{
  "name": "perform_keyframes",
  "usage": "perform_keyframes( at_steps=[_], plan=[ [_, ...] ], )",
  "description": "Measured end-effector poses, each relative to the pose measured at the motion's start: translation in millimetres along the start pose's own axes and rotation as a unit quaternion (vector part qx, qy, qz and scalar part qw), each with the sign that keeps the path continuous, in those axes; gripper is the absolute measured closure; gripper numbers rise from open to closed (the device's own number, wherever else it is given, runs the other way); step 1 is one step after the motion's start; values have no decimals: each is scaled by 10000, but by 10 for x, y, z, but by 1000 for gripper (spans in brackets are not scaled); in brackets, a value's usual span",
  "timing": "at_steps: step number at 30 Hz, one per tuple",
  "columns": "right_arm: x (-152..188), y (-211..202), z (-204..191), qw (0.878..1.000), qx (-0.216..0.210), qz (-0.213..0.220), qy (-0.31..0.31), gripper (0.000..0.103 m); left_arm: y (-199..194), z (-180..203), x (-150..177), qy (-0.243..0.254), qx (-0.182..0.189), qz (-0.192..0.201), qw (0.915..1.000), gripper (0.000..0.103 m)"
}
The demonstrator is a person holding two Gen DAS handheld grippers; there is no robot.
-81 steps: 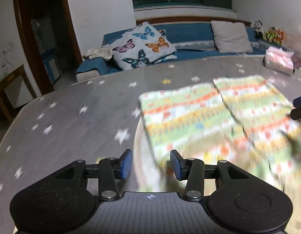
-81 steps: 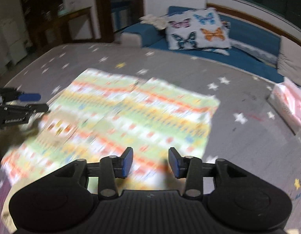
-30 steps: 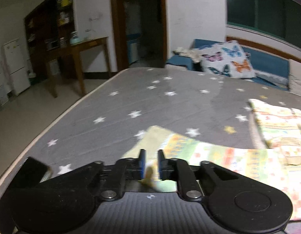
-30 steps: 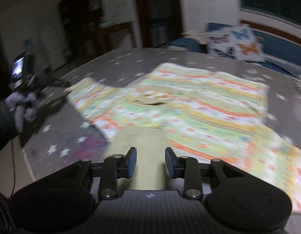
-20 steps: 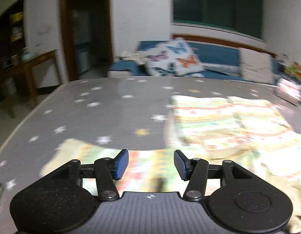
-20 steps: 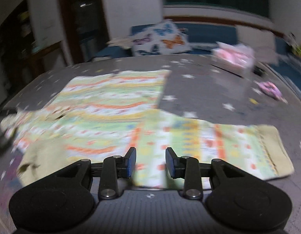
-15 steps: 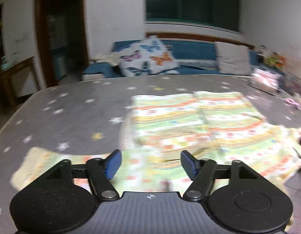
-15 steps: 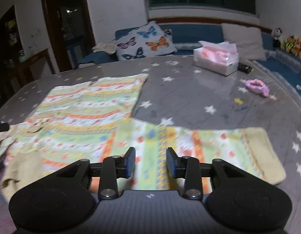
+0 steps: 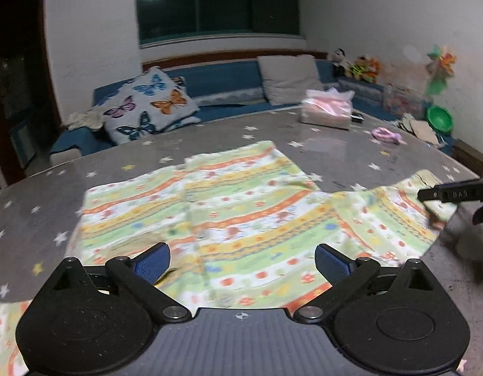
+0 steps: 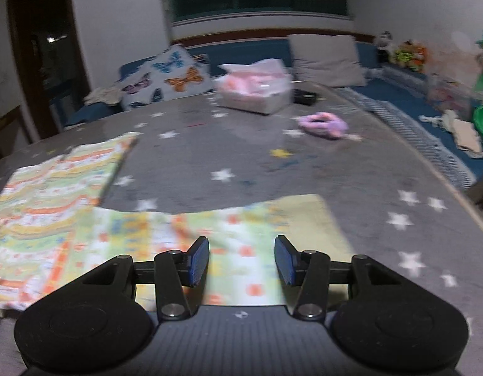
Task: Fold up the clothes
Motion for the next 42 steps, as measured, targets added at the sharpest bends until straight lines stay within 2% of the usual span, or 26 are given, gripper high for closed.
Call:
perform_keyframes(
  at_steps=[3, 5, 10, 20, 22, 24, 25, 26, 35, 42],
  plan=[
    [4, -63, 134, 10000, 15, 40, 69, 55, 111, 153, -3, 134, 92, -83, 9998, 2],
    [0, -112, 168, 9998, 103, 99, 105, 51, 156, 237, 5, 221, 148, -116, 9996, 2],
    [43, -176, 296, 9993, 286, 173, 190, 51, 252, 415, 46, 464, 192, -190, 9986, 2],
    [167, -172, 365, 9981, 579, 170, 78, 52, 357, 538, 142, 643, 227, -360, 9970, 2],
    [182, -181, 347, 9982, 566, 174, 31, 55, 368, 543, 145, 659, 222, -376, 9969, 2],
    [174, -200, 334, 9988, 452, 145, 101, 77, 369, 550, 138, 671, 222, -372, 9968, 2],
    [168, -210, 331, 9990, 400, 133, 154, 81, 369, 553, 135, 677, 222, -369, 9968, 2],
    [162, -220, 329, 9991, 347, 121, 206, 91, 364, 556, 126, 682, 221, -357, 9968, 2],
    [-209, -393, 322, 9978, 237, 582, 215, 94, 371, 643, 0, 815, 239, -232, 9961, 2],
    [-208, -333, 284, 9989, 254, 377, 128, 94, 492, 752, 124, 1007, 243, -334, 9941, 2]
  ],
)
Point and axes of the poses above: each gripper's, at about its wrist camera, not at the fingertips, and y roughly the way its jaws point, z to its right, x to its underside, the point moved 6 cm from there along y, roughly the way its jaws point, and after that the axes turned 1 degree about -z, right-handed, at the moved point
